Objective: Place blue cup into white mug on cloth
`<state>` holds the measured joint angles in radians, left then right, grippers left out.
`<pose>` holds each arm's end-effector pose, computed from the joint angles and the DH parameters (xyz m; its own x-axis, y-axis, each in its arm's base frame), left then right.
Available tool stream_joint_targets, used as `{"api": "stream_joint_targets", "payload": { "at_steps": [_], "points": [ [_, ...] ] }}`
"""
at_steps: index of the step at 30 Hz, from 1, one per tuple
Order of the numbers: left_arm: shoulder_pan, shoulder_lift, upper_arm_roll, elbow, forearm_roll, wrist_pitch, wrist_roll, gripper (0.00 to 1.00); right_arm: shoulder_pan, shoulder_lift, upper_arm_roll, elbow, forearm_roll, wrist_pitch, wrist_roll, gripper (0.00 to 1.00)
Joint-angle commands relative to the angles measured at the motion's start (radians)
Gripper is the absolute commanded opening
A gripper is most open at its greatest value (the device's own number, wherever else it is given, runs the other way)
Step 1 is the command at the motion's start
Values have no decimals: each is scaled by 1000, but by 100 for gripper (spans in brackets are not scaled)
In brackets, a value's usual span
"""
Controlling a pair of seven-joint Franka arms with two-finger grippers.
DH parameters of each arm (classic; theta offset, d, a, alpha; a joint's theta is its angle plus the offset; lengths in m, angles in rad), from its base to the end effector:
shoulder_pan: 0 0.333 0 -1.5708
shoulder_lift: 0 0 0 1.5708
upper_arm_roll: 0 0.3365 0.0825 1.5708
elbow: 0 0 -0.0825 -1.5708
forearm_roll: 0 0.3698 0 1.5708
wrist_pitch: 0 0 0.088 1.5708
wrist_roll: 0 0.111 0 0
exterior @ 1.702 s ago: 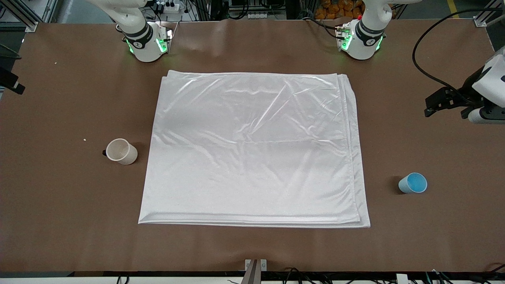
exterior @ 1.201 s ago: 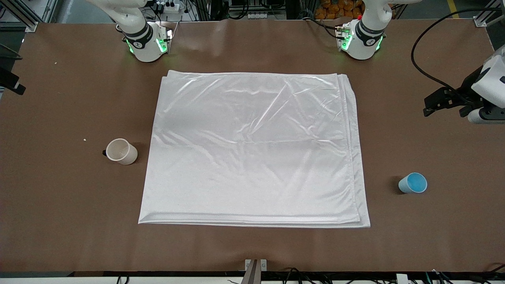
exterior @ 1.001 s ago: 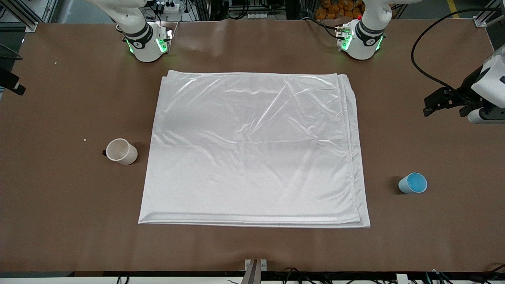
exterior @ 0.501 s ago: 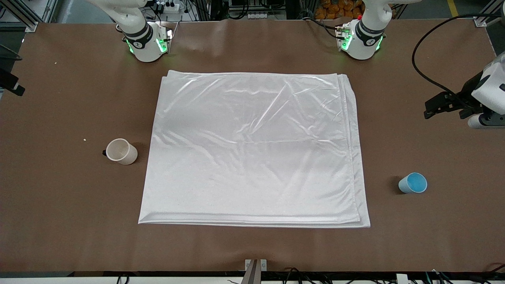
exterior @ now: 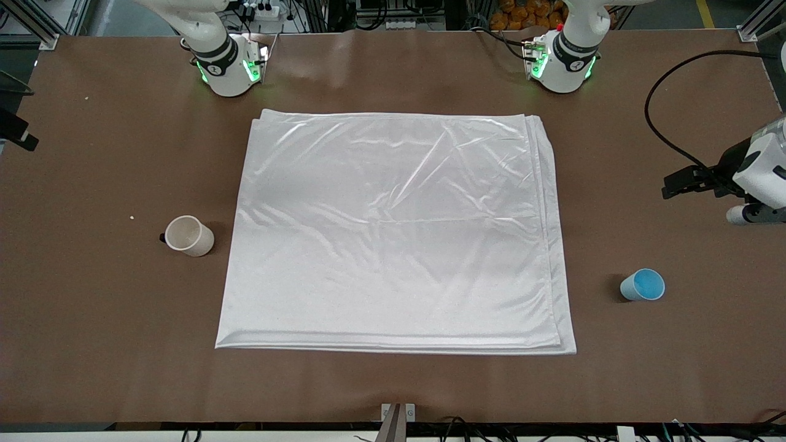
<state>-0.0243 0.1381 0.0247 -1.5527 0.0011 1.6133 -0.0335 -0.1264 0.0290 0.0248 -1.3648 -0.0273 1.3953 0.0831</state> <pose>0.5842 -0.0006 0.5751 0.9964 0.0339 -0.0772 0.0334 -0.9994 -0.0071 0.5268 -0.0574 0.7025 0.9821 -0.1883 0.0037 -0.1884 -0.9818 0.0259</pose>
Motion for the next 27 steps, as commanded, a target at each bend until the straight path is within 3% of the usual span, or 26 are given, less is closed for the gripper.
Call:
{"api": "stream_joint_targets", "payload": {
  "at_steps": [1,27],
  "points": [
    [7,23,-2,11,46,13,18,100,-7,-11,-3,-16,-8,10,-9,100],
    [55,118,-3,14,48,94,20,100,-19,-9,-5,-20,-5,1,-23,100]
  ]
}}
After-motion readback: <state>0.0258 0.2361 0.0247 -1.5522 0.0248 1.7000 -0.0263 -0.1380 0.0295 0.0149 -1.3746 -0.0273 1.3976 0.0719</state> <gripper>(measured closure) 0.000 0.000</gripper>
